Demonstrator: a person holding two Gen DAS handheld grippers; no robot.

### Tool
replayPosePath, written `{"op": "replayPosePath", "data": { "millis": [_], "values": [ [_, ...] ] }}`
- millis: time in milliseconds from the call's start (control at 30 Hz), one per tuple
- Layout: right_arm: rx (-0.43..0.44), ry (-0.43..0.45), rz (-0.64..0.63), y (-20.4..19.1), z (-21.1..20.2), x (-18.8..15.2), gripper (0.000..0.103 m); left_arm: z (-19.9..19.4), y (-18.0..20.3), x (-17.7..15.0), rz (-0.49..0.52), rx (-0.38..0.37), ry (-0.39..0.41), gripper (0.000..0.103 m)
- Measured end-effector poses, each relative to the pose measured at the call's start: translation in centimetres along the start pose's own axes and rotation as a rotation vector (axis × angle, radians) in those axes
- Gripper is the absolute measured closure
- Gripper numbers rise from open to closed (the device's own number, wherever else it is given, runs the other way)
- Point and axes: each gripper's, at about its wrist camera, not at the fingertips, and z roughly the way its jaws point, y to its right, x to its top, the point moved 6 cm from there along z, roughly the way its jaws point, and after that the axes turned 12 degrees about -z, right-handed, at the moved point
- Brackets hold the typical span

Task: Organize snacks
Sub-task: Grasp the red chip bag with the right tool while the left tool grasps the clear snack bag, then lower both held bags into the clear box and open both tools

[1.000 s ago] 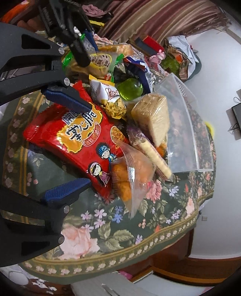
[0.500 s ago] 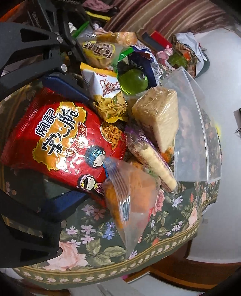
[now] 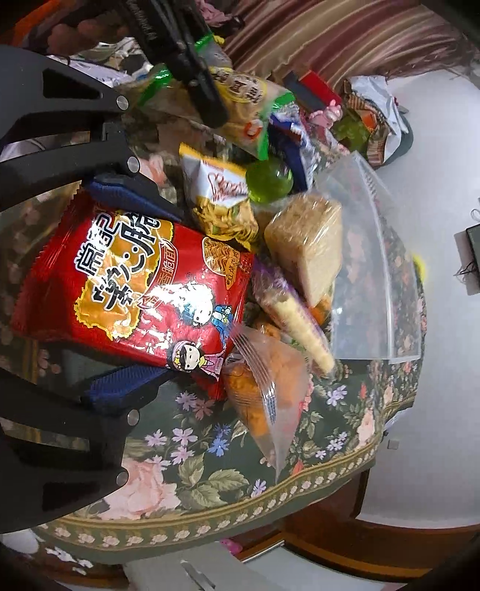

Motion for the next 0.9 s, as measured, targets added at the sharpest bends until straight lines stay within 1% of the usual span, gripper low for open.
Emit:
{"op": "replayPosePath", "data": {
  "millis": [167, 300, 400, 533, 767, 900],
  "values": [
    [0.018, 0.062, -0.015, -0.4, -2.3, 1.1, 0.033, -2.4, 0.6, 1.5, 0.001, -0.024, 0.063, 0.059],
    [0.033, 0.128, -0.018, -1.0, -3.8, 3.1, 0.033, -4.1, 1.1, 3.2, 0.002, -0.039, 0.115, 0.059],
    [0.035, 0.175, -0.035, -1.4, -4.5, 4.9, 0.033, -4.9, 1.4, 4.6, 0.01, -0.035, 0.153, 0.059],
    [0.029, 0.224, -0.05, -1.6, -4.9, 7.2, 0.033, -5.4, 1.4, 6.6, 0.009, -0.033, 0.186, 0.059],
    [0.009, 0.285, -0.059, -0.4, -4.7, 10.9, 0.033, -5.1, 1.7, 10.5, 0.027, -0.016, 0.239, 0.059],
    [-0.011, 0.302, -0.07, 0.3, -3.8, 13.0, 0.033, -3.8, 2.0, 12.9, 0.023, -0.029, 0.236, 0.059]
  ]
}}
